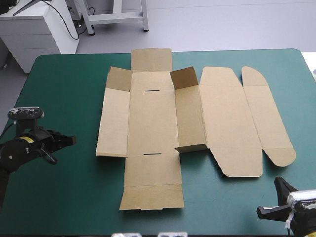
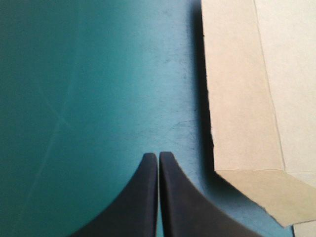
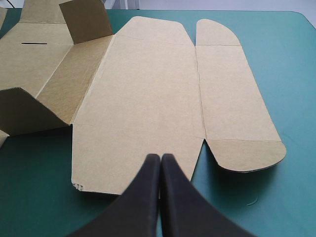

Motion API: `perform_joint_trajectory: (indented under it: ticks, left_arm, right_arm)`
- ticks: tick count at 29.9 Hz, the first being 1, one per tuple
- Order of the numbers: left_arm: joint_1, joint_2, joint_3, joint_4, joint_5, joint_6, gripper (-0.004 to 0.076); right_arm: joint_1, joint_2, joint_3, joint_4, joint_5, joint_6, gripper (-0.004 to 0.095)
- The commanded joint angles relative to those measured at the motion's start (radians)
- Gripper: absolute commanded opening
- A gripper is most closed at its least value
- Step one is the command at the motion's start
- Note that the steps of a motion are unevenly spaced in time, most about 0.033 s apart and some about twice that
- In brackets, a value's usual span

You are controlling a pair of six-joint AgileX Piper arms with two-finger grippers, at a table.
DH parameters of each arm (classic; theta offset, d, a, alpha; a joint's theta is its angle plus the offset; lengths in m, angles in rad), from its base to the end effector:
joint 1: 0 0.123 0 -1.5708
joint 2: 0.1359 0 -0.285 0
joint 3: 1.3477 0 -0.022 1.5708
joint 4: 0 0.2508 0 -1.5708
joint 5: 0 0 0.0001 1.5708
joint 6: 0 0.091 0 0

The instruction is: Fold the box

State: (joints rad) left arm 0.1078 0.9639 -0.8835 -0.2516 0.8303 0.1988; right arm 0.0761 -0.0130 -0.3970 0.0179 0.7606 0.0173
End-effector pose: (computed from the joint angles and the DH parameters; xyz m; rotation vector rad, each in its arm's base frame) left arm 0.1838 0.0031 0.3360 -0.0075 2.3661 -0.1547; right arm 0.0148 0.0023 0.2731 -0.0507 1.8343 0.0860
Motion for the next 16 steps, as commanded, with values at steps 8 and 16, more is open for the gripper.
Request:
perform_joint_trajectory:
  ticks: [8,16]
  left_arm:
    - [0.039,0.322,-0.169,-0.358,0.123,0.246,-0.0008]
    - [0.194,0.578,-0.321,-0.578,0.436,0.327,-0.0008]
  right_arm:
    - [0.001,-0.023,-0.023,-0.006,-0.077,-0.007,-0.002]
    - [0.001,-0.023,-0.023,-0.006,-0.077,-0.007,-0.002]
